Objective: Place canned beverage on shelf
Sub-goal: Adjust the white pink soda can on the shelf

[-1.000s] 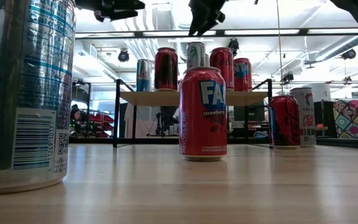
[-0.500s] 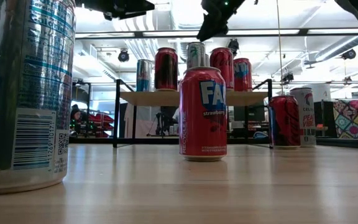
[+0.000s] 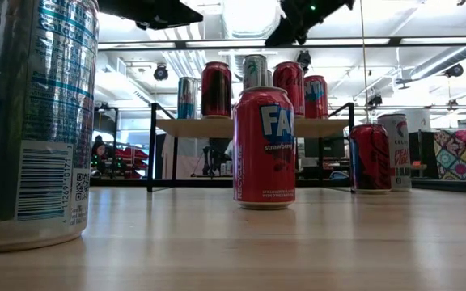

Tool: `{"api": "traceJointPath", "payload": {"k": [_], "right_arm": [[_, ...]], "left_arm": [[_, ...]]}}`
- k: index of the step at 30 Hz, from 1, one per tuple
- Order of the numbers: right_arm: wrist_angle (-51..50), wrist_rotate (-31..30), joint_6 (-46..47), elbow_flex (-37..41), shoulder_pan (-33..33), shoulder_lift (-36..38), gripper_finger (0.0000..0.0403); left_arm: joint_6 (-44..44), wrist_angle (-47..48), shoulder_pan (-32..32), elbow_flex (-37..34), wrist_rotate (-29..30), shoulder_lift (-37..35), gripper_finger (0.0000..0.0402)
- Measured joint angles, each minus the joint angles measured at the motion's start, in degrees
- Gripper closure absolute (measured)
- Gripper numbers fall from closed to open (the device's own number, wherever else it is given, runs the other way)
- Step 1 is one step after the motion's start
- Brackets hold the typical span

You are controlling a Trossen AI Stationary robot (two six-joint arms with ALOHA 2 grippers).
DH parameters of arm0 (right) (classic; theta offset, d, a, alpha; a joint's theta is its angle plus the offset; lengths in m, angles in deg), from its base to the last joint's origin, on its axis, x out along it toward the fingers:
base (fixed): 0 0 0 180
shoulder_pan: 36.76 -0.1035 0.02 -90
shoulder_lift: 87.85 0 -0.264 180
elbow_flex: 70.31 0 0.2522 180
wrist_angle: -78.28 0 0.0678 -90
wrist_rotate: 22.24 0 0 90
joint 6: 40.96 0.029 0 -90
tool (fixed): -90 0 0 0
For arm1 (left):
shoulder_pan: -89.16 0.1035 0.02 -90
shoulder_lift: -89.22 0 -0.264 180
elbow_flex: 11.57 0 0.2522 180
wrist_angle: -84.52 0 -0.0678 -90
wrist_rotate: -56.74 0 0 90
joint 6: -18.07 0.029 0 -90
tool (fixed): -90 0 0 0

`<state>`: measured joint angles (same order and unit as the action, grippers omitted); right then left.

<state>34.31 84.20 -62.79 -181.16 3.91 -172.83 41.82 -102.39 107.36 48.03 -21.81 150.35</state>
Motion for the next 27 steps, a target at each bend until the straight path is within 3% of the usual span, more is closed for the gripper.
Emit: {"api": "traceJointPath", "payload": {"k": [4, 8, 10, 19, 24, 27], "right_arm": [[8.22, -3.88, 0.93, 9.36, 0.26, 4.14, 0.0350], [14.21, -19.48, 3.39, 14.78, 0.51, 5.72, 0.0361], [14.76, -24.01, 3.23, 16.09, 0.52, 5.42, 0.0367], [15.13, -23.10, 2.47, 14.38, 0.98, 1.97, 0.0392], [13.72, -17.91, 3.26, 11.72, 0.85, 1.69, 0.0394], [11.47, -11.65, 4.47, 10.15, 0.91, 2.16, 0.0394]], "left_arm": [[-0.11, -1.74, 0.08, -0.01, -0.01, 0.02, 0.0020], [-0.37, -4.13, 0.08, 0.01, 0.00, 0.02, 0.0020], [-0.42, -4.88, 0.13, 0.01, 0.02, 0.01, 0.0020], [-0.44, -6.46, 0.34, 0.01, 0.08, 0.02, 0.0020], [-0.44, -6.46, 0.38, 0.01, 0.16, 0.00, 0.0020], [-0.29, -6.43, 0.42, 0.01, 0.18, 0.00, 0.0020]]}}
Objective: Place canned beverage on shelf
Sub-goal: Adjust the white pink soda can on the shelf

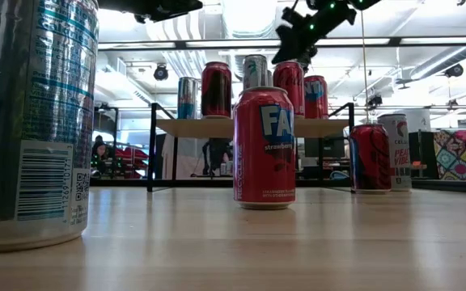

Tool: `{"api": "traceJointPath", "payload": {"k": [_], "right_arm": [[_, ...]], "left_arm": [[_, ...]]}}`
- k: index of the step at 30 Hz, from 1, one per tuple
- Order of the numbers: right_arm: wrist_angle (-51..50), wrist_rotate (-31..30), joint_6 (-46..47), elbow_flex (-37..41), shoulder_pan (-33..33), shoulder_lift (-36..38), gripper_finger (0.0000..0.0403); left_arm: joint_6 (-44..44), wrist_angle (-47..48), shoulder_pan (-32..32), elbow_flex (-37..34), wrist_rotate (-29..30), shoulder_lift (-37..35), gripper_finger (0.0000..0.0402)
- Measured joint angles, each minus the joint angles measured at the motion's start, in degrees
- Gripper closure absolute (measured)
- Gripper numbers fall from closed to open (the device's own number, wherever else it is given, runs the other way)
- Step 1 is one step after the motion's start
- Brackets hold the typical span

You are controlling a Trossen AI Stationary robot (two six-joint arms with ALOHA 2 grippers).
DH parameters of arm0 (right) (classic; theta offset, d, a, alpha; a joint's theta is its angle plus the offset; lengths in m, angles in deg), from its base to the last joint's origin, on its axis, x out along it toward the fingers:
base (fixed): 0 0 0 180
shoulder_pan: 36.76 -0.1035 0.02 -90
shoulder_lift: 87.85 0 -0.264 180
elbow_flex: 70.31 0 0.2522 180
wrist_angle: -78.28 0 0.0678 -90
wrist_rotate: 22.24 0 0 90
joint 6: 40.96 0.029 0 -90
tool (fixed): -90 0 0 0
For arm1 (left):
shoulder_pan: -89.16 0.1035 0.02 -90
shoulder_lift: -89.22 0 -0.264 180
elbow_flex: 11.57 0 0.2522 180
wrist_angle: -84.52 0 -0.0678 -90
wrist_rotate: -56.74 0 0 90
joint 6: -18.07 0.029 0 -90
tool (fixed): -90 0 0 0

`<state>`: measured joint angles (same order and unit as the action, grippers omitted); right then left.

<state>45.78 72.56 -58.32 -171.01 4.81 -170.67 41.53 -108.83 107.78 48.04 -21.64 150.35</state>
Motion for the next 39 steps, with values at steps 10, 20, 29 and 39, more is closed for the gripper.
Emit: {"api": "traceJointPath", "payload": {"k": [10, 20, 29, 39], "right_arm": [[-7.89, 10.77, 6.85, -4.74, -0.31, -0.61, 0.0394], [-11.40, -4.59, 6.21, -8.24, 0.10, -6.43, 0.0394], [-13.96, -1.13, 5.55, -13.55, 0.10, -11.03, 0.0394], [-14.45, 0.15, 5.83, -14.05, -0.06, -11.39, 0.0394]], "left_arm": [[0.32, 0.11, 1.04, 0.00, -0.01, 0.00, 0.0020], [1.54, 0.29, 0.99, -0.07, -0.05, 0.00, 0.0020], [1.58, 1.14, 0.99, -0.20, -0.05, -0.02, 0.0020], [2.21, 1.14, 1.08, -0.22, -0.03, -0.02, 0.0020]]}}
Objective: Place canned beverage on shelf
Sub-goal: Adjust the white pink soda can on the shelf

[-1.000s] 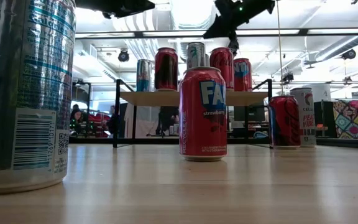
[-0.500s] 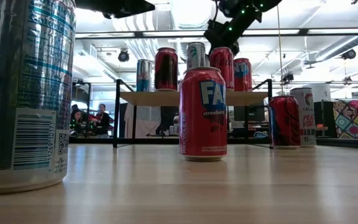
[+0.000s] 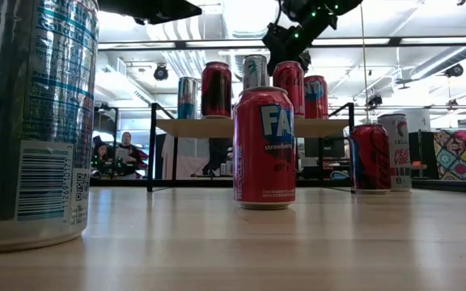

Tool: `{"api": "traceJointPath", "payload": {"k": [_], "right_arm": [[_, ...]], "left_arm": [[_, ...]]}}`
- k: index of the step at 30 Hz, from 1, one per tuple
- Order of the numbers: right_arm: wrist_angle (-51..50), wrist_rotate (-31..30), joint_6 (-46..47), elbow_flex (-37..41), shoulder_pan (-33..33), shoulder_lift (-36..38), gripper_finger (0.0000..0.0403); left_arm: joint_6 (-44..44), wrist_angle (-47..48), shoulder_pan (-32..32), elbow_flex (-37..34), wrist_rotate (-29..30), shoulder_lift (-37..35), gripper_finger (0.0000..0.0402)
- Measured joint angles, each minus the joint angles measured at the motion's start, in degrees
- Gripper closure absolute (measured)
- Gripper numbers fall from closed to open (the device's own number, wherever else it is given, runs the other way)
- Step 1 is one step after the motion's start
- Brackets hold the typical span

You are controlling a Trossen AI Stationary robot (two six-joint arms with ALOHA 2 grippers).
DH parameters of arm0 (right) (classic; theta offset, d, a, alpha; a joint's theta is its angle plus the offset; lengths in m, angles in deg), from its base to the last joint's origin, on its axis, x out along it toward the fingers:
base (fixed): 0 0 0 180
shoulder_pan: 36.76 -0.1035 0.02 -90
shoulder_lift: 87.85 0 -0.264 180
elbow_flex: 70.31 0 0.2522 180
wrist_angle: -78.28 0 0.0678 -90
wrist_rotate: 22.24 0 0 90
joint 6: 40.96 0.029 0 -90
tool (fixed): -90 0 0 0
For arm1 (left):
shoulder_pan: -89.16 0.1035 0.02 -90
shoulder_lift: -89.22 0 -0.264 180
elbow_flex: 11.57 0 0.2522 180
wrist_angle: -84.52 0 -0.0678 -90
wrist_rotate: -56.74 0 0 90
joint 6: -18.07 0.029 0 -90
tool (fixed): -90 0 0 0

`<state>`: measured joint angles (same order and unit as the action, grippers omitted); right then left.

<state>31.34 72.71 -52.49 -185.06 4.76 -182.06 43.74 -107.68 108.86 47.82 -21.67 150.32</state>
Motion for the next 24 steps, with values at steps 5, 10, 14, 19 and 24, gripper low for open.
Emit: {"api": "traceJointPath", "payload": {"k": [5, 10, 14, 19, 24], "right_arm": [[-0.71, 0.10, 0.16, 0.00, -0.01, 0.02, 0.0394], [-1.84, 1.96, 1.33, 0.00, 0.00, 0.00, 0.0394], [-2.14, 2.12, 1.49, 0.00, 0.00, -0.42, 0.0394], [-2.11, 2.18, 1.19, 0.06, 0.04, -1.80, 0.0394], [-1.76, 3.22, 0.57, 0.11, 0.02, -2.34, 0.0394]], "left_arm": [[0.00, 0.01, 0.00, 0.00, 0.00, 0.00, 0.0020], [0.00, 0.01, 0.00, 0.00, 0.00, 0.00, 0.0020], [0.00, 0.01, 0.00, 0.00, 0.00, 0.00, 0.0020], [0.00, 0.12, 0.00, 0.00, 0.02, 0.00, 0.0020], [0.00, 0.25, 0.00, 0.00, 0.02, 0.00, 0.0020]]}}
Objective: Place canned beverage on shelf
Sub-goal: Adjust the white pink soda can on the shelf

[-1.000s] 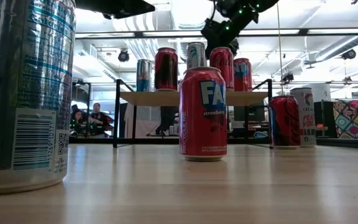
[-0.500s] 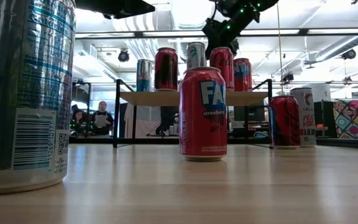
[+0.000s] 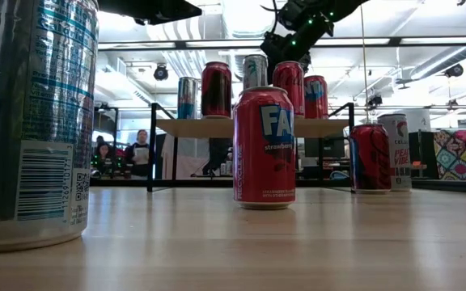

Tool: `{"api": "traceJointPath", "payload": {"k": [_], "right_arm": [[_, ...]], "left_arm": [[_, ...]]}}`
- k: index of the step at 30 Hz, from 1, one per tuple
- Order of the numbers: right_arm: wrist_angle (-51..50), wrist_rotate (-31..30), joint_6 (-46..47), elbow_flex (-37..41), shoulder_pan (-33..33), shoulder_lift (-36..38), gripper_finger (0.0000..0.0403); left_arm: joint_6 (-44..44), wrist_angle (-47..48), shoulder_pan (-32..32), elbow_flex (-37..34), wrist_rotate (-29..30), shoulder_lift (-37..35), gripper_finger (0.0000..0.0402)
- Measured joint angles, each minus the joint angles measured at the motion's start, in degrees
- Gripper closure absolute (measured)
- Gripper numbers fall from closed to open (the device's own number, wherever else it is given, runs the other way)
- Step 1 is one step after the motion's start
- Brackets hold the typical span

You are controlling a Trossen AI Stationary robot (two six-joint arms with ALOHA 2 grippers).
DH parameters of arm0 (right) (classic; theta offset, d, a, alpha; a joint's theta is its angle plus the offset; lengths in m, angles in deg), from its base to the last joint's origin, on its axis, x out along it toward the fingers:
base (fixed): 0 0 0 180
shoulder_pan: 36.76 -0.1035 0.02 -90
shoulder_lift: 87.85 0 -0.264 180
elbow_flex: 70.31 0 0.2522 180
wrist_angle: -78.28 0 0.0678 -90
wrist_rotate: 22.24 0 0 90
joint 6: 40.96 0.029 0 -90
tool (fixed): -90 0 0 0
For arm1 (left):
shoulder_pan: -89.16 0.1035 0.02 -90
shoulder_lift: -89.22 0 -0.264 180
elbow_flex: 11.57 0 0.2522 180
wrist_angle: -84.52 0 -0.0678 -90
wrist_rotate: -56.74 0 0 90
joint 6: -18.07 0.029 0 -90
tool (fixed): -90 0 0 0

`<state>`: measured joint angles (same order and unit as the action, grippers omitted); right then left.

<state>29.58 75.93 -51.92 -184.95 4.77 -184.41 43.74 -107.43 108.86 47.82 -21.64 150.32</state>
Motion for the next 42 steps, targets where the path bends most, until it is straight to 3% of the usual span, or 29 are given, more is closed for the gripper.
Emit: {"api": "traceJointPath", "payload": {"k": [16, 24, 34, 42], "right_arm": [[0.31, 3.34, -1.05, 0.00, 0.01, 0.22, 0.0394], [0.52, -0.68, -1.14, 0.00, -0.02, 2.31, 0.0394], [-1.16, -0.61, -1.61, 0.02, -1.39, 7.41, 0.0394], [-4.75, 8.06, -4.47, 0.59, -5.32, 11.83, 0.0394]], "left_arm": [[0.00, 0.00, 0.01, 0.00, 0.00, 0.00, 0.0020], [-0.38, 0.00, 0.01, 0.00, 0.00, 0.00, 0.0020], [-3.01, 0.23, 0.01, 0.00, 0.00, 0.00, 0.0020], [-3.91, 0.24, 0.00, 0.00, -0.02, 0.00, 0.0020]]}}
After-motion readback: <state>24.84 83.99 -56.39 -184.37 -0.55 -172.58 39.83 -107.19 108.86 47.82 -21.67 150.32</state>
